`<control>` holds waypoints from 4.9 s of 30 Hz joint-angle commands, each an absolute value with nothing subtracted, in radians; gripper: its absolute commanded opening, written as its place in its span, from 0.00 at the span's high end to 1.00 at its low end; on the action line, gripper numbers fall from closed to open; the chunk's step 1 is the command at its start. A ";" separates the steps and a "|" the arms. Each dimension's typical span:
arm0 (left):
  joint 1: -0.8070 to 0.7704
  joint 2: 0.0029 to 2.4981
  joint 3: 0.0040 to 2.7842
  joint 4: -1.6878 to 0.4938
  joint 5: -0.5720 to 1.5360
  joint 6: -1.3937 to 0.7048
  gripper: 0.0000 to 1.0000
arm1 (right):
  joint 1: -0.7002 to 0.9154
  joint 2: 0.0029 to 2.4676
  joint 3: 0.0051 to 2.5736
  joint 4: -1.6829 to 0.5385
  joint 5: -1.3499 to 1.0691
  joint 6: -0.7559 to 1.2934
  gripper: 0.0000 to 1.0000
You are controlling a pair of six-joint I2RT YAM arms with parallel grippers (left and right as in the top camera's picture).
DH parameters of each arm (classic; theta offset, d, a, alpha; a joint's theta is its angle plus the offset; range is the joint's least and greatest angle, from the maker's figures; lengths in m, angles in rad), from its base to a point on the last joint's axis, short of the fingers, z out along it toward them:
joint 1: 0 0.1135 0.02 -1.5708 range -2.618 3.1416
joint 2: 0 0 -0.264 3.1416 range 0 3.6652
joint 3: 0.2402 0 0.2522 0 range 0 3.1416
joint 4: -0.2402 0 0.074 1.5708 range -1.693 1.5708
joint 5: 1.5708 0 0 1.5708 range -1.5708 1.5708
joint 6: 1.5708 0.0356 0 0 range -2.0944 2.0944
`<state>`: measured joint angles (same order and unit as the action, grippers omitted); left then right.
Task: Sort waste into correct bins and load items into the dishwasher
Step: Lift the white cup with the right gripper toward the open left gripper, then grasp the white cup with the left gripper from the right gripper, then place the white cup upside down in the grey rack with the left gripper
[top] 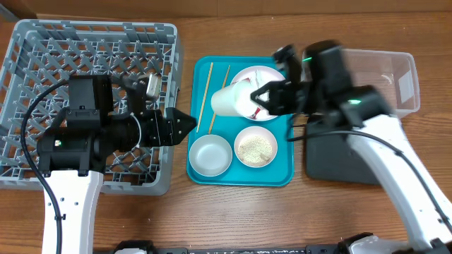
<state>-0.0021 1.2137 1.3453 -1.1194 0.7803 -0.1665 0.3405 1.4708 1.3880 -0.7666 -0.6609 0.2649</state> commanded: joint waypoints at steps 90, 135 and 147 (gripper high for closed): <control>-0.001 1.230 1.359 -0.814 1.526 -0.210 0.17 | 0.387 1.482 1.403 -0.098 -1.197 0.474 0.96; 0.004 1.228 1.359 -0.750 1.514 -0.241 0.49 | 0.291 1.481 1.403 -0.202 -1.322 0.473 0.12; 0.120 1.196 1.383 -1.081 0.844 -0.319 0.58 | 0.251 1.481 1.403 -0.815 -0.572 0.445 0.11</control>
